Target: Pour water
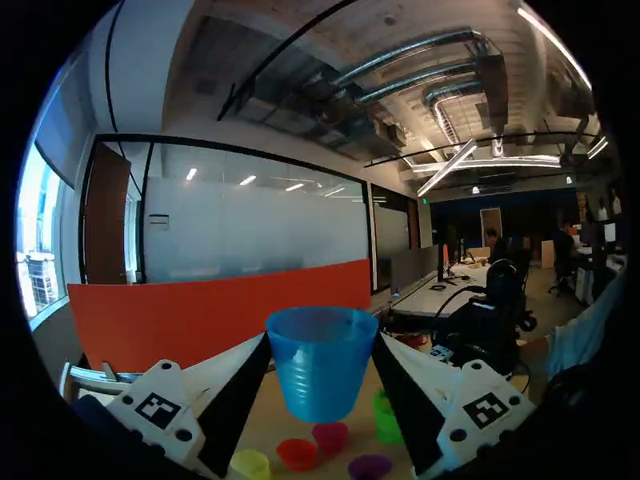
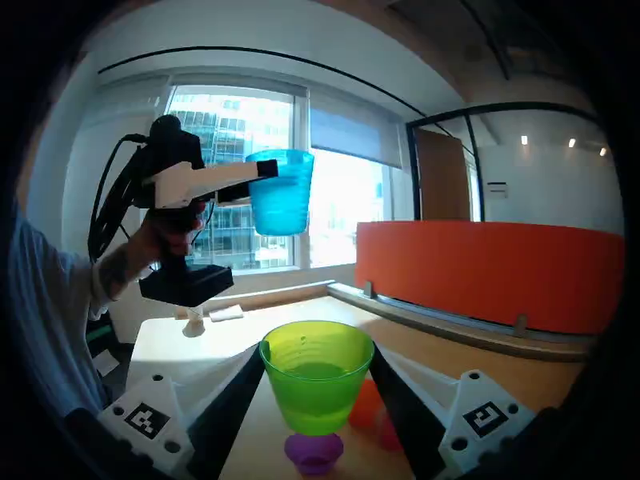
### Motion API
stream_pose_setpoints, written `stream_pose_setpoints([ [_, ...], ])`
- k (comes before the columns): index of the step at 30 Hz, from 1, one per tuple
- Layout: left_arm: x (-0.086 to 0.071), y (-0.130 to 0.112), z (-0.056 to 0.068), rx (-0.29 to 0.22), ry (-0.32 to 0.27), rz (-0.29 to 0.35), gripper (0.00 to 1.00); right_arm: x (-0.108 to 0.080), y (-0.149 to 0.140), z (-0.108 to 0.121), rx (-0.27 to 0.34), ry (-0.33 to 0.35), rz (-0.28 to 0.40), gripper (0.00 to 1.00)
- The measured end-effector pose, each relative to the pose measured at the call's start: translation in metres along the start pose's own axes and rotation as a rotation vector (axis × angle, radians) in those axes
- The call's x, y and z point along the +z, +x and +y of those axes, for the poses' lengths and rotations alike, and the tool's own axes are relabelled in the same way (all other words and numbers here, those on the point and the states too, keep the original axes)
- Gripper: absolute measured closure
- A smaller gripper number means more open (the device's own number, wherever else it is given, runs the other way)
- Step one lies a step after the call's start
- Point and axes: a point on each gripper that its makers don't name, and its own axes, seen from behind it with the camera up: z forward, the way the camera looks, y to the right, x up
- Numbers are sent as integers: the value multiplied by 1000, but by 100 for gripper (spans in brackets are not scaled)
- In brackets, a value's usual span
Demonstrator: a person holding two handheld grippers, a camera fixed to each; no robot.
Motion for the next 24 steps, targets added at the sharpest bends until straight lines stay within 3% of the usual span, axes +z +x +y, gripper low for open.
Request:
stream_pose_setpoints([
  [12,-15,-33,-1,-24,-3,-36,14,-18,2,15,2,-35,-17,8],
  [24,-28,-85,1,-23,-12,-127,13,-31,-4,28,6,-62,-52,8],
])
